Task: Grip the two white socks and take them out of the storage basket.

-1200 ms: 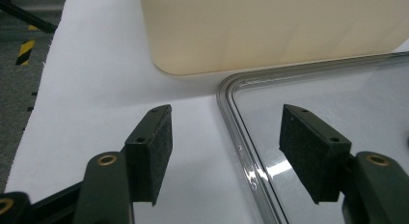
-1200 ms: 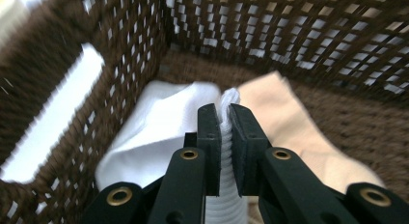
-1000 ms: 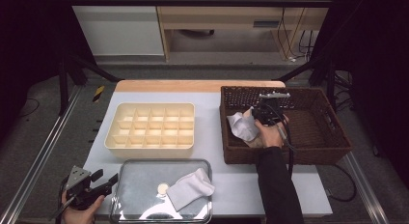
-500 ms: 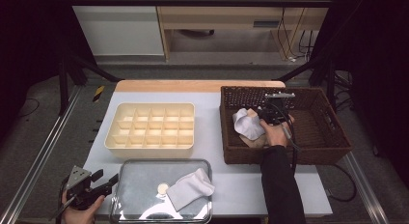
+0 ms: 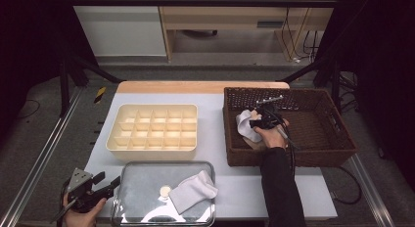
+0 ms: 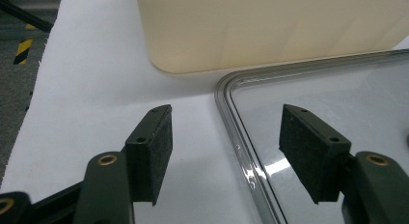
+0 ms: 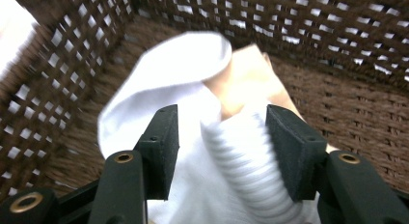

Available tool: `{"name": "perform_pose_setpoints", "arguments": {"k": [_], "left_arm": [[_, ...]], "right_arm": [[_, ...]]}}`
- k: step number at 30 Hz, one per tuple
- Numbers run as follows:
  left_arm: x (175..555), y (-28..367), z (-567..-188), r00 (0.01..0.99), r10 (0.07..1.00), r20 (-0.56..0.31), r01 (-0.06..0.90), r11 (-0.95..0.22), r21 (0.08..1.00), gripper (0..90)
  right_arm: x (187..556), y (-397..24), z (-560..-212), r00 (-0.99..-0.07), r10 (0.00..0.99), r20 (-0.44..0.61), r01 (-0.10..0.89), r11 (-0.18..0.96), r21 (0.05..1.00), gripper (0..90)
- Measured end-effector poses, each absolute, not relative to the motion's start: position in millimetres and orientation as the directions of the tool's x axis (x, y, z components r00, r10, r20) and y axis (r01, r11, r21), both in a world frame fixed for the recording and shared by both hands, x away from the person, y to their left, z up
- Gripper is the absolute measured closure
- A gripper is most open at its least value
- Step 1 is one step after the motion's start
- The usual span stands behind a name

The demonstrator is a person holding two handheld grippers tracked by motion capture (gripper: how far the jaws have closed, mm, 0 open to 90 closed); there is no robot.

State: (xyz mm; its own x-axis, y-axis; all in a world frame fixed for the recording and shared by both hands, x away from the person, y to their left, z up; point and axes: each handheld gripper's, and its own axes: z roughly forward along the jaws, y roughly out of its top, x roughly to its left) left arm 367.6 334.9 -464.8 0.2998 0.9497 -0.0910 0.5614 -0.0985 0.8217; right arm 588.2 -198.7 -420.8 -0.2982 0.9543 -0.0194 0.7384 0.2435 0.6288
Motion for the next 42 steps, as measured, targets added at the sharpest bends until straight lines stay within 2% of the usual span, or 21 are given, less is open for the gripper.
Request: {"name": "perform_pose_setpoints", "arguments": {"k": [7, 9, 14, 25, 42], "left_arm": [[367.5, 335.0, -464.8, 0.299, 0.950, -0.092, 0.560, -0.097, 0.823, 36.0], [367.4, 335.3, -464.5, 0.298, 0.950, -0.090, 0.559, -0.097, 0.823, 36.0], [367.3, 335.3, -464.5, 0.298, 0.950, -0.090, 0.559, -0.097, 0.823, 36.1], [367.1, 334.7, -464.4, 0.299, 0.950, -0.092, 0.560, -0.097, 0.823, 36.1], [367.0, 333.8, -464.6, 0.304, 0.947, -0.101, 0.560, -0.092, 0.823, 36.1]], "right_arm": [[588.6, -201.2, -421.1, -0.281, 0.959, -0.026, 0.768, 0.241, 0.593, 77.9], [587.4, -202.8, -419.5, -0.274, 0.962, -0.018, 0.769, 0.230, 0.596, 81.0], [583.5, -205.7, -412.5, -0.269, 0.963, -0.007, 0.738, 0.211, 0.641, 81.6], [562.7, -217.4, -378.1, -0.279, 0.960, 0.024, 0.586, 0.151, 0.796, 81.5], [532.3, -219.1, -325.9, -0.352, 0.935, 0.050, 0.440, 0.118, 0.890, 82.2]]}}
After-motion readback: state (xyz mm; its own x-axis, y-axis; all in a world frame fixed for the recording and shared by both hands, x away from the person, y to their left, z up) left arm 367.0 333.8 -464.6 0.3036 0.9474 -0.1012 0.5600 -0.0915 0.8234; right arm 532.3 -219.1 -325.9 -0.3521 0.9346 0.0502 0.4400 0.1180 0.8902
